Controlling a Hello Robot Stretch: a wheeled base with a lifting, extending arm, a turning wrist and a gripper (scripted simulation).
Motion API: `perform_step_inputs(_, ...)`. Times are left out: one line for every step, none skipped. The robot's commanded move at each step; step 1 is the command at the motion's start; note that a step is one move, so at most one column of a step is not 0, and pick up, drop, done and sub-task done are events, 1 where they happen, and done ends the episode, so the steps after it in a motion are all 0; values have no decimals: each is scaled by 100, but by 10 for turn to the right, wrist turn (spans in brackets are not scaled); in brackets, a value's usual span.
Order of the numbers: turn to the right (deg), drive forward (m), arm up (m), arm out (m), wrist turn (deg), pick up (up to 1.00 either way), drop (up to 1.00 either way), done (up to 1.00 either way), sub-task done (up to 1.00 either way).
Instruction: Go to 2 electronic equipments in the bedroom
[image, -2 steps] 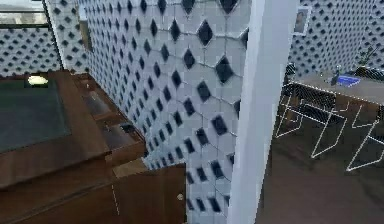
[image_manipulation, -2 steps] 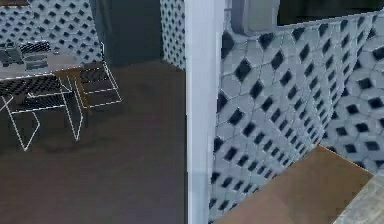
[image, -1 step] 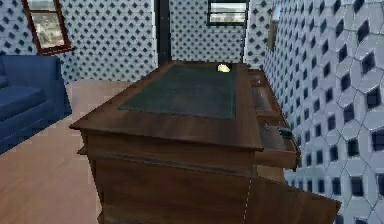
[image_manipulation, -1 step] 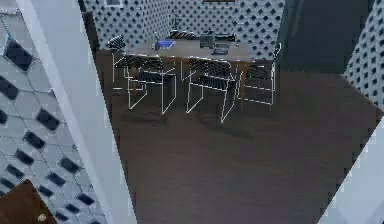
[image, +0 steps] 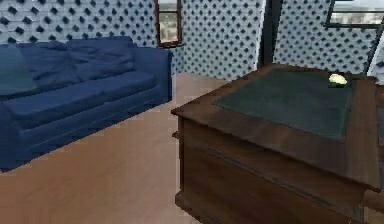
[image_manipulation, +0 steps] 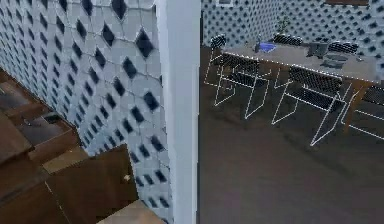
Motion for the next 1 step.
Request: perform_step_inputs(0,25,0,0,0,0,0,0,0)
